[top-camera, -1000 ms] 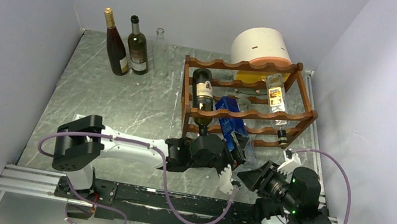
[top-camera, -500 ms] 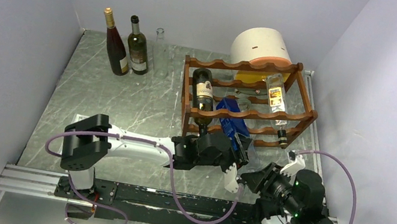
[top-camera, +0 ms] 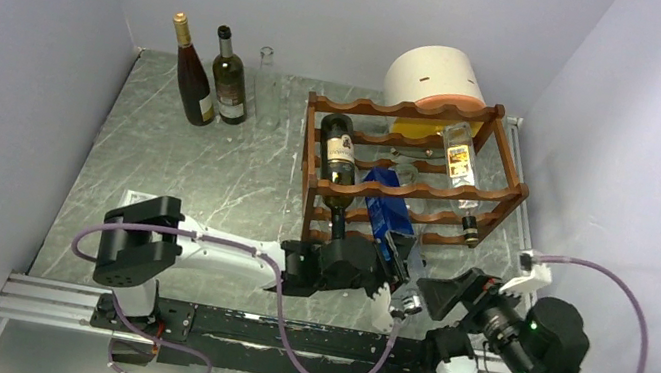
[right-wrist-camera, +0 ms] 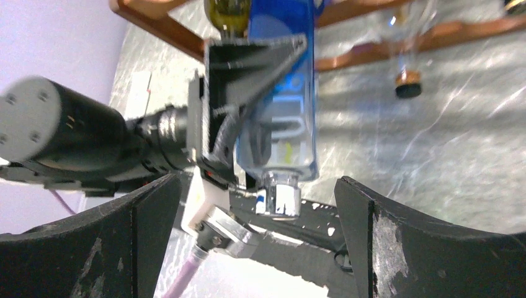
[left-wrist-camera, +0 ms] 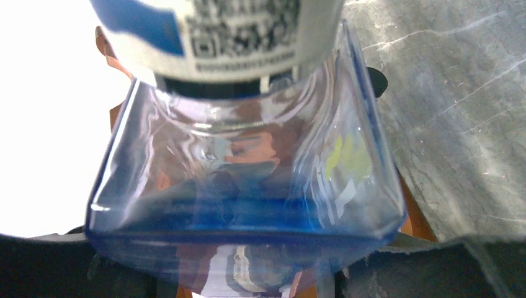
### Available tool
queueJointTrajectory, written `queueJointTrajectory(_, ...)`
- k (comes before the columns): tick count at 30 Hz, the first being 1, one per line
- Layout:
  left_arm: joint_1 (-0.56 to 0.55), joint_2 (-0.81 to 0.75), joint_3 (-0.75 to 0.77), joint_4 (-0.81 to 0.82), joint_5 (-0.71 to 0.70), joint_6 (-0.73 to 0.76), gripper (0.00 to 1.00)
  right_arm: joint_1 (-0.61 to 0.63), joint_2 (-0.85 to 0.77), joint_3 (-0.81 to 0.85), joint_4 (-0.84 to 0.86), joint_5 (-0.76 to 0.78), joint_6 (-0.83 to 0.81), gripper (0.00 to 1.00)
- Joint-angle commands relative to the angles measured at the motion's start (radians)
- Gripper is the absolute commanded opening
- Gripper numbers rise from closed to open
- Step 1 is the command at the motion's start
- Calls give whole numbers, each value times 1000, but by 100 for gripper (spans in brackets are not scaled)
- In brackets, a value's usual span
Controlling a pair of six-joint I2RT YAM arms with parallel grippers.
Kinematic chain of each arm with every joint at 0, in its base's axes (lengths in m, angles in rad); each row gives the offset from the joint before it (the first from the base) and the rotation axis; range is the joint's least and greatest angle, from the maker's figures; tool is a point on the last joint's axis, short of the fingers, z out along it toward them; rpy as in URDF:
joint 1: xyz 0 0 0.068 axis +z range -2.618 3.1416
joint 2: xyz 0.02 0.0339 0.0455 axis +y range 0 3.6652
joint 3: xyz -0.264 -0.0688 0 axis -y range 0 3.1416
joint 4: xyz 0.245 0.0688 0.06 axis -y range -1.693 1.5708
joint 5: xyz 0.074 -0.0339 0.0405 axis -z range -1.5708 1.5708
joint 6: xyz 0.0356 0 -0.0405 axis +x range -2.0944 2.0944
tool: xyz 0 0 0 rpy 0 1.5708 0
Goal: Take the wine bottle off the wine rack
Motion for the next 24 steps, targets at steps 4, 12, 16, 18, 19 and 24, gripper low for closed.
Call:
queueJointTrajectory(4, -95, -93, -22, 110, -69, -55, 8, 28, 77, 201, -34, 199, -84, 100)
queueJointTrajectory(12, -189, -169, -57, 166, -142, -105, 7, 160, -3, 161, 1, 295, 84, 100)
queueJointTrajectory(16, -248, -183, -5, 105, -196, -175, 7, 219, -37, 163, 0, 356, 161, 100)
queueJointTrajectory(18, -269, -203, 20, 57, -192, -249, 7, 262, -46, 172, 4, 374, 179, 100)
queueJointTrajectory(19, -274, -218, 29, 39, -180, -292, 7, 272, -47, 180, 4, 382, 184, 100)
queueJointTrajectory(24, -285, -303, 32, 16, -157, -511, 7, 285, -30, 204, 5, 402, 176, 100)
